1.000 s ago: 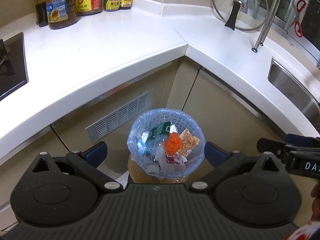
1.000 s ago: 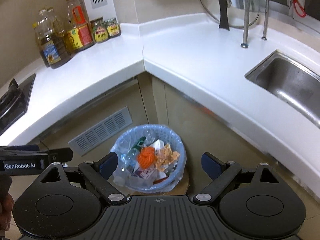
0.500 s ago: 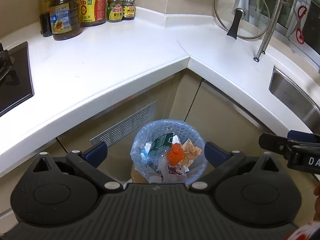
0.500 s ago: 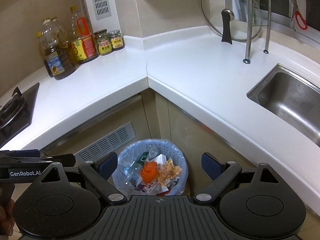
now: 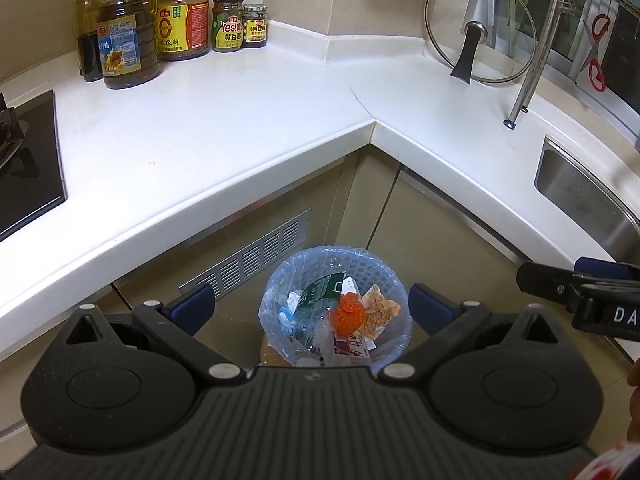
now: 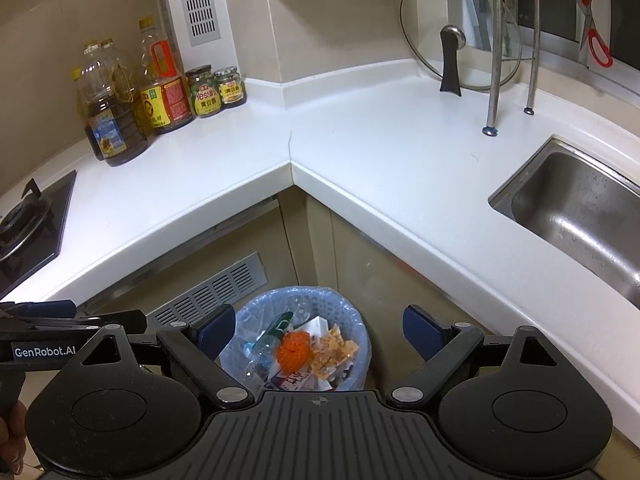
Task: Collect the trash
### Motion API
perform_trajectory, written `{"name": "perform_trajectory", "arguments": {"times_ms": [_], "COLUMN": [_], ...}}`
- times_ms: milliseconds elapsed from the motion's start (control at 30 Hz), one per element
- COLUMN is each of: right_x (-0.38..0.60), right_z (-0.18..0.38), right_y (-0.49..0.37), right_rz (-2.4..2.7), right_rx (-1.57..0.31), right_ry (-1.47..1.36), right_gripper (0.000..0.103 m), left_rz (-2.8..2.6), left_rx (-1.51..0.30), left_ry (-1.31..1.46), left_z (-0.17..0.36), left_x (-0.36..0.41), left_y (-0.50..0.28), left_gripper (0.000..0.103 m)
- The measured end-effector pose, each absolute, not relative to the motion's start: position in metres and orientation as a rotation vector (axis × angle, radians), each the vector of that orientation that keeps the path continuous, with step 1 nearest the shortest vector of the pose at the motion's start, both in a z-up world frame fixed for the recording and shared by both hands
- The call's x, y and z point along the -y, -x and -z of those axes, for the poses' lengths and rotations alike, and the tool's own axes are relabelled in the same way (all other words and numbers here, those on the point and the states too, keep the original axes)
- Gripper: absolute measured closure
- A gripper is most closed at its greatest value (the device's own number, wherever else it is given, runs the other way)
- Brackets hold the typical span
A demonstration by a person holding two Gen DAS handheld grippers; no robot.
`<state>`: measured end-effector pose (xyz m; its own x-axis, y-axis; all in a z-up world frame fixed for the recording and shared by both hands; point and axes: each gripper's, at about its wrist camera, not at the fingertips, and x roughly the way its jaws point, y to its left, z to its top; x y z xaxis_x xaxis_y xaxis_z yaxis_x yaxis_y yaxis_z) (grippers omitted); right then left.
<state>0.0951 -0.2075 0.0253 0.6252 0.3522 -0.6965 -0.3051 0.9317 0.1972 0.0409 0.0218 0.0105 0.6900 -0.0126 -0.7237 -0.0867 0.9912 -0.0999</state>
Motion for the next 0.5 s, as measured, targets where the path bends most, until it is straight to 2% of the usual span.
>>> {"name": "perform_trajectory", "arguments": {"times_ms": [500], "right_x": [0.207], "right_z": [-0.0258], "right_y": [-0.0968], "right_rz": [-0.379], "right_rx": [-0.81], "right_ry": [-0.06], "right_gripper": [0.013], "left_rz": [-0.04], "left_rx": [-0.799], "left_ry": [0.128], "left_z": [-0.013], "left_x": [-0.0245], "left_y": [-0.042], "left_gripper": [0.001]}}
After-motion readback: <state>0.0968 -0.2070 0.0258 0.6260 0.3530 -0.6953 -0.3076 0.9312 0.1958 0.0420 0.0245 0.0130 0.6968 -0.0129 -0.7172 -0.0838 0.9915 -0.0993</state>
